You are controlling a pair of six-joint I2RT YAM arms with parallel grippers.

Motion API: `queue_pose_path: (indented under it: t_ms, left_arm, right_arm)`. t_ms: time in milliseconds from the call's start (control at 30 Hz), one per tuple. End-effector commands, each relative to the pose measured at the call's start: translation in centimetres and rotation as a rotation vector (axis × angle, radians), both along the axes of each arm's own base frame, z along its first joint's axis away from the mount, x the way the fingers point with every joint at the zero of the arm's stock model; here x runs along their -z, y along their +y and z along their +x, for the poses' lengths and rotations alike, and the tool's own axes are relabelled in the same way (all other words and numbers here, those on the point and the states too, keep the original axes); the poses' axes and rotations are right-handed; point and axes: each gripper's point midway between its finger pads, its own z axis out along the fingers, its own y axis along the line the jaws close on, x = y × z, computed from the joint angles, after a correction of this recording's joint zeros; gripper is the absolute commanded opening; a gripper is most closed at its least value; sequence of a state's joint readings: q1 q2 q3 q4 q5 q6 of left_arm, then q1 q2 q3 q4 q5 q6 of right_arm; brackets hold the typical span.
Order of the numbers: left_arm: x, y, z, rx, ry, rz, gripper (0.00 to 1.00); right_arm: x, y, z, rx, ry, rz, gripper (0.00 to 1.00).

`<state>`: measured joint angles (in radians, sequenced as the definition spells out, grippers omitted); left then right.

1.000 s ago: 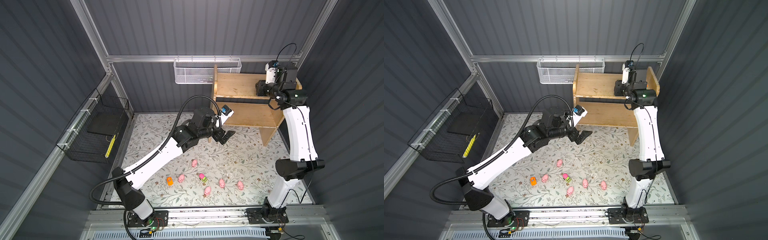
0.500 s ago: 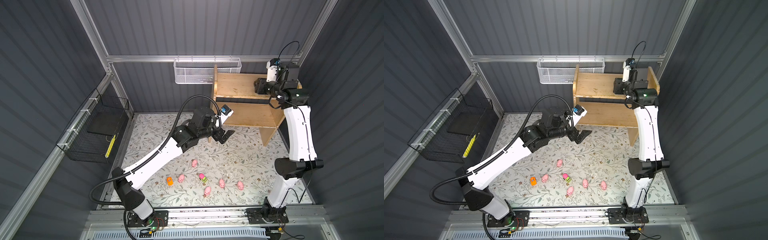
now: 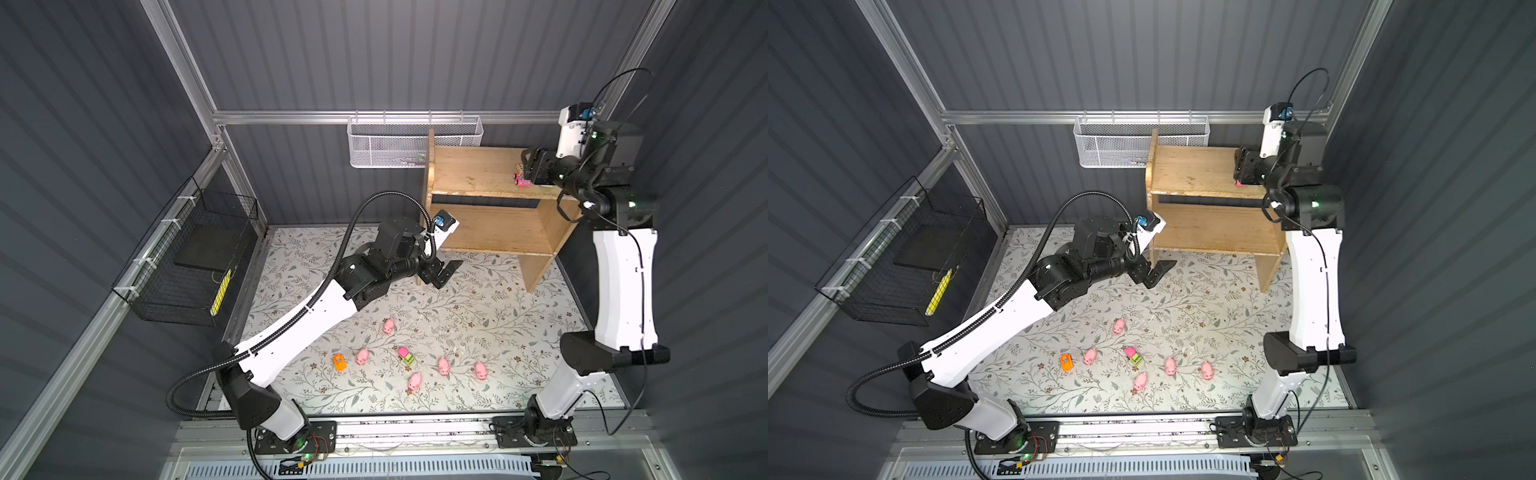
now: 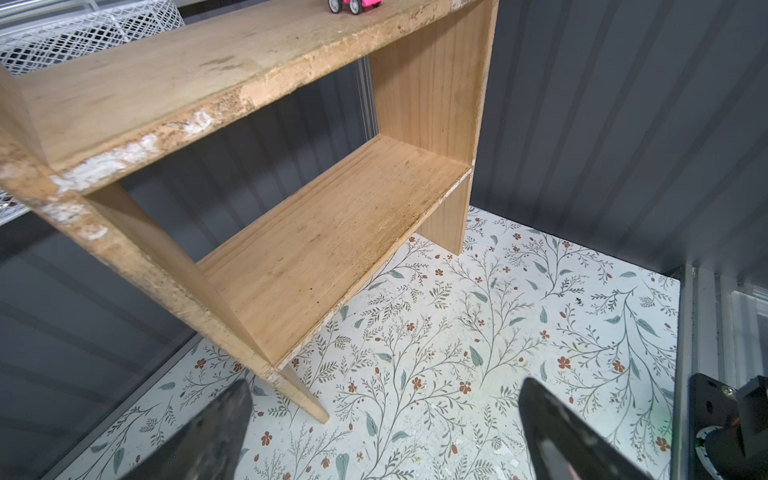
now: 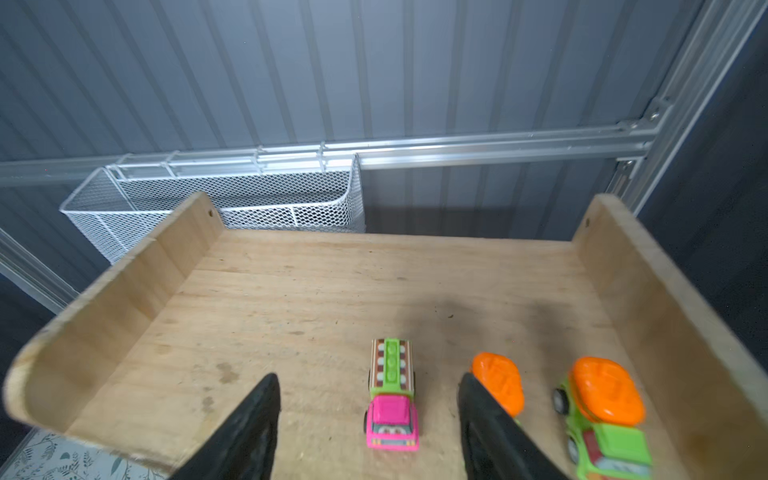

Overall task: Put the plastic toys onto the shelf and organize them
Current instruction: 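Lower the truck beside the orange-and-green trucks and open the right gripper, then withdraw the right gripper from the shelf and move it down toward the toys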

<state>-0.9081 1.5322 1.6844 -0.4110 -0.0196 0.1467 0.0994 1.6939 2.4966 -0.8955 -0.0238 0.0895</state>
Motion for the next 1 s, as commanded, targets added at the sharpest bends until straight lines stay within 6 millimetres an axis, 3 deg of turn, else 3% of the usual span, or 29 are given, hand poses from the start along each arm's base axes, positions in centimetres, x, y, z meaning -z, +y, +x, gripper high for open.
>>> queue_pose_path:
  t_ms: [0, 233, 433, 700, 967]
  left_arm:
    - [-1.3, 1.8, -0.5, -0.046, -0.016, -0.031, 1.0]
    - [0.1, 5.2, -2.1, -0.114, 0.043, -0.058, 1.0]
    - [3.7, 8.5, -4.3, -0.173, 0.149, -0.094, 1.0]
    - [9.7, 12.4, -7.0, -0.259, 0.305, -0.135, 1.0]
    - [15.8, 15.2, -8.7, -0.346, 0.42, -0.137, 1.0]
  right_arm:
    - [-1.7, 0.4, -3.2, -0.024, -0.048, 0.02, 0.69]
    - [-0.7, 0.8, -9.6, -0.053, -0.061, 0.055, 0.73]
    - [3.5, 1.8, -14.7, -0.122, -0.003, 0.105, 0.79]
    - [13.0, 4.9, -18.6, -0.253, 0.143, 0.198, 0.9]
    - [23.6, 7.7, -20.4, -0.325, 0.306, 0.251, 0.96]
